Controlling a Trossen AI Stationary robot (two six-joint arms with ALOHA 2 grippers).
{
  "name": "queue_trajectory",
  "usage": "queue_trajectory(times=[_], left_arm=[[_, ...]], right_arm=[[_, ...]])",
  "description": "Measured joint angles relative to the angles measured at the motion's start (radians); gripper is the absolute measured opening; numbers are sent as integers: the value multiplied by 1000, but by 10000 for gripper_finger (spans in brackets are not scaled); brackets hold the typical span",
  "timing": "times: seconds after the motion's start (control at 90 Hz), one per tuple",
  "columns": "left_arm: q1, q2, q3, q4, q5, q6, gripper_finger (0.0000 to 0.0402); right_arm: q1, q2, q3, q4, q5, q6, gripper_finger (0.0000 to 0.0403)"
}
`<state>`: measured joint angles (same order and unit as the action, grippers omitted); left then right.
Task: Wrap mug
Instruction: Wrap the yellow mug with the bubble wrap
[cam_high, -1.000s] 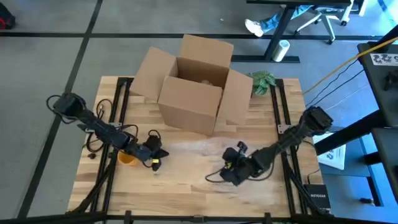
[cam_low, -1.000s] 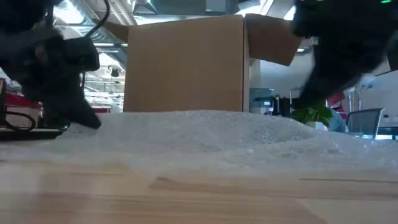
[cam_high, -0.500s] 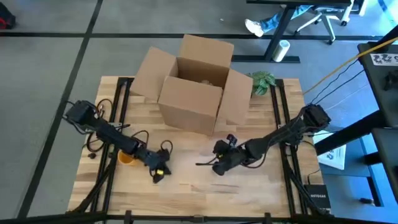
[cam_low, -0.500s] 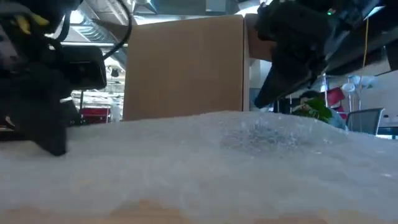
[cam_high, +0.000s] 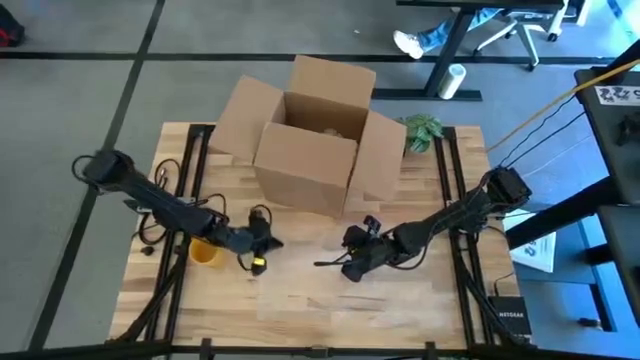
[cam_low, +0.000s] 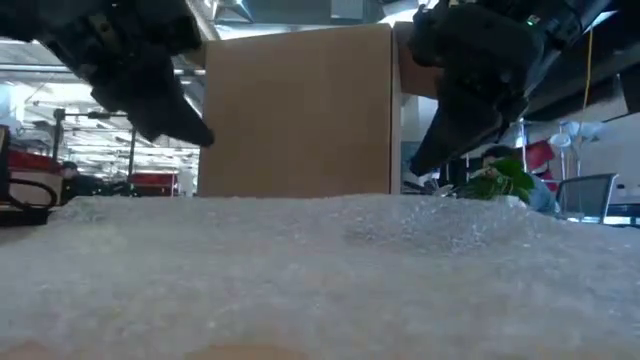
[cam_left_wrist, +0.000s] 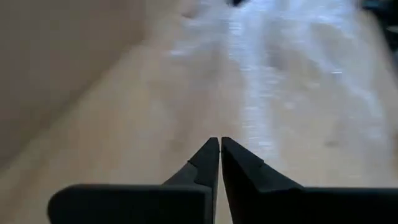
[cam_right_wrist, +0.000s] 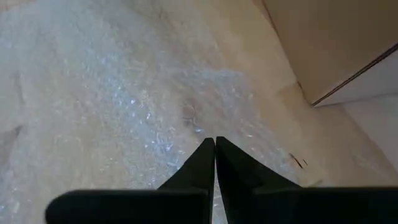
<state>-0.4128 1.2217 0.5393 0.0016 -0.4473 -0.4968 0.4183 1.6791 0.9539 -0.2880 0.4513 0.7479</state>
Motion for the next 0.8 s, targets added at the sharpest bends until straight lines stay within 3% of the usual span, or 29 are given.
queue_trajectory(times=[0.178, 0.467, 0.633, 0.8], left_arm=[[-7, -185, -20, -245, -59, -64, 0], [-104, -455, -44, -390, -70, -113, 0], [-117, -523, -44, -413, -16, -227, 6], [-115, -532, -44, -523, 19, -311, 39]], right_arm=[[0, 0, 1, 1, -1, -23, 0], [0, 0, 1, 4, -8, -23, 0], [0, 0, 1, 14, -8, -22, 0], [0, 0, 1, 56, -10, -22, 0]])
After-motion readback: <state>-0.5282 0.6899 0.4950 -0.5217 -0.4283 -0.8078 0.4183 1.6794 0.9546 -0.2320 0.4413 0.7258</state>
